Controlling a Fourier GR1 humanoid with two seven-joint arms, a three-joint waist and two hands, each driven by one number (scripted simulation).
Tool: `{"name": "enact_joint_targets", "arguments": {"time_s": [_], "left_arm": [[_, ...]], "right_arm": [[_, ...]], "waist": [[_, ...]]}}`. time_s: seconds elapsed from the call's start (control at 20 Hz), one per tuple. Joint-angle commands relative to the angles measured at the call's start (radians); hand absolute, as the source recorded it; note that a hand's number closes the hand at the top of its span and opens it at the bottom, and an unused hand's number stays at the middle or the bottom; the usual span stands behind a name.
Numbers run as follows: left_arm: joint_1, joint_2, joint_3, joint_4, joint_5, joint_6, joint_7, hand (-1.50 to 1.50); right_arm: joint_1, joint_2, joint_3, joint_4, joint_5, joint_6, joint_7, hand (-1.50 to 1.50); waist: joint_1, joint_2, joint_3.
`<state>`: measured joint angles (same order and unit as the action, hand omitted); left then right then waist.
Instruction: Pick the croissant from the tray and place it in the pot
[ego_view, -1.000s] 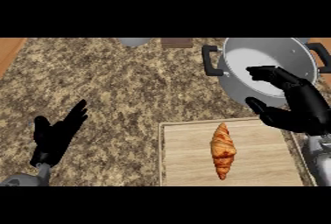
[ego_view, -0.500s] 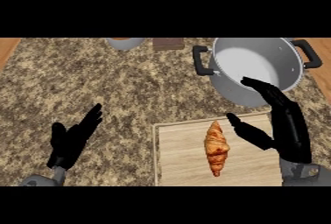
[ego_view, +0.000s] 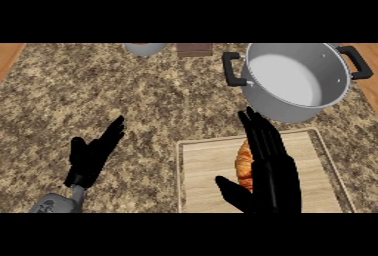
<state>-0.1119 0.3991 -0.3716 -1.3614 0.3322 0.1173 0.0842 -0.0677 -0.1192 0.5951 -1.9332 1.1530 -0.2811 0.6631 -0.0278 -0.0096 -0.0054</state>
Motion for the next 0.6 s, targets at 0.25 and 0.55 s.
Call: {"name": "enact_joint_targets", "arguments": {"time_s": [0.25, 0.55], "left_arm": [[-0.018, -0.056, -0.018, 0.035, -0.042, -0.011, -0.017, 0.00], [-0.005, -0.033, 0.007, 0.029, -0.024, -0.046, -0.010, 0.00]], "right_arm": [[-0.179, 0.117, 0.116, -0.017, 0.041, 0.203, 0.568, -1.50], [-0.086, 0.119, 0.023, 0.103, -0.157, 0.295, 0.526, -1.50]], "waist": [[0.035, 0.009, 0.004], [0.037, 0.012, 0.005]]}}
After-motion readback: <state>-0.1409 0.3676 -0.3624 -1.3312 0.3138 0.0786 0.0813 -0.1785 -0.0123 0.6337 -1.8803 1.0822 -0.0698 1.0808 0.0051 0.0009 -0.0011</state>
